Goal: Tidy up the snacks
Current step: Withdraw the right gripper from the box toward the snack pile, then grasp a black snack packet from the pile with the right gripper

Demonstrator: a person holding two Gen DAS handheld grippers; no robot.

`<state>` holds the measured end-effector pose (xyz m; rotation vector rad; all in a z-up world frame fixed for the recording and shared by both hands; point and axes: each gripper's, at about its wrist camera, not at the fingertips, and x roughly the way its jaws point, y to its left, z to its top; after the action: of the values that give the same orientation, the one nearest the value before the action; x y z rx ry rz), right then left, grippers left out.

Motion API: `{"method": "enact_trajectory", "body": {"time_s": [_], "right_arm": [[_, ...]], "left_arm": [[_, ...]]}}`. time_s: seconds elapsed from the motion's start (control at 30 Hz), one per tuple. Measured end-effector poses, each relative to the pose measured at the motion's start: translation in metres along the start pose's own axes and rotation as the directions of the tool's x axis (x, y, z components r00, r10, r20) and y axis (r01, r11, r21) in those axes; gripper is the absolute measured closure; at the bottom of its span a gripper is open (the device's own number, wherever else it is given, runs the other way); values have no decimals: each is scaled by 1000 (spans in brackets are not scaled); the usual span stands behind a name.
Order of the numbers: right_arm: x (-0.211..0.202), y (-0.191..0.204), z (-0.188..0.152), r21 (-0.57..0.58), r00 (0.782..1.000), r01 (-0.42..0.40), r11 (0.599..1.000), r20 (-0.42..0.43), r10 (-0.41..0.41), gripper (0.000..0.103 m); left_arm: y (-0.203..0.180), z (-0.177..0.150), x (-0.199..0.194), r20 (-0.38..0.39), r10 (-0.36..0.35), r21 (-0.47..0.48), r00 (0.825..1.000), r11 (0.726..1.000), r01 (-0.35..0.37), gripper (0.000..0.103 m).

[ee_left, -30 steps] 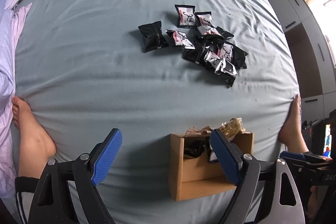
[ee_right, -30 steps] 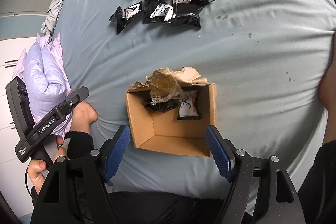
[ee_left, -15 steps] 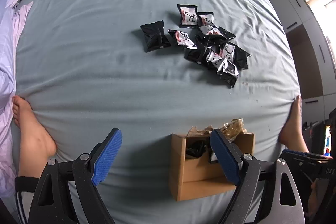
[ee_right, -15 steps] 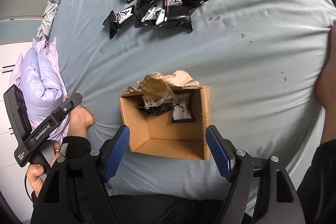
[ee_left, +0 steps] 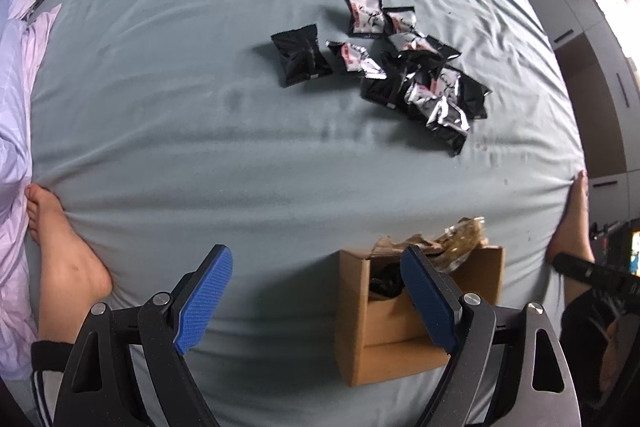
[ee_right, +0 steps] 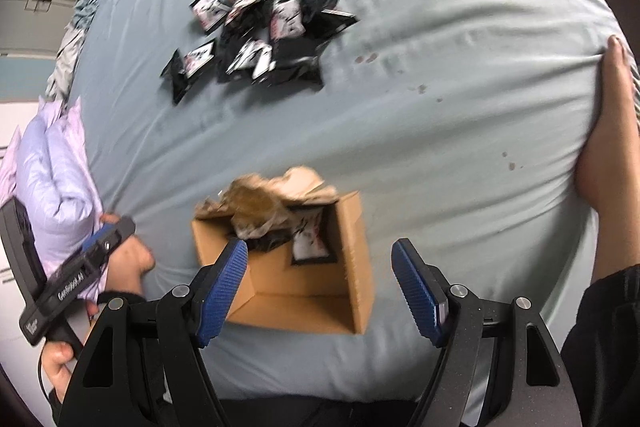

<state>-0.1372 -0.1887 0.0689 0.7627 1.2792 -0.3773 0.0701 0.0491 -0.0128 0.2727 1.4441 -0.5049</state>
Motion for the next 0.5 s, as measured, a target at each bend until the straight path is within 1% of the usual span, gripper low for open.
{"method": "enact_trajectory", "body": {"time_s": [0.1, 0.27, 0.33, 0.37, 0.43, 0.5], "right_arm": [[0, -6, 3, 22, 999, 19, 1000, 28, -20, 29], [5, -14, 11, 40, 999, 35, 999, 34, -37, 29], [7, -16, 16, 38, 996, 72, 997, 46, -74, 29], [9, -16, 18, 31, 994, 95, 995, 51, -97, 29], [14, -10, 22, -16, 983, 178, 984, 59, -177, 29], [18, 3, 27, -98, 954, 295, 950, 88, -287, 29]], "left_arm": [[2, -1, 7, -20, 9, 0, 1000, 1000, -9, 16], [6, 0, 18, -43, 16, 2, 999, 1000, -16, 16], [6, 1, 22, -51, 19, 4, 999, 1000, -19, 16], [7, 2, 24, -54, 20, 4, 998, 1000, -20, 16], [6, 3, 28, -63, 25, 3, 998, 1000, -25, 16], [6, 3, 31, -70, 24, 2, 997, 1000, -24, 16]]}}
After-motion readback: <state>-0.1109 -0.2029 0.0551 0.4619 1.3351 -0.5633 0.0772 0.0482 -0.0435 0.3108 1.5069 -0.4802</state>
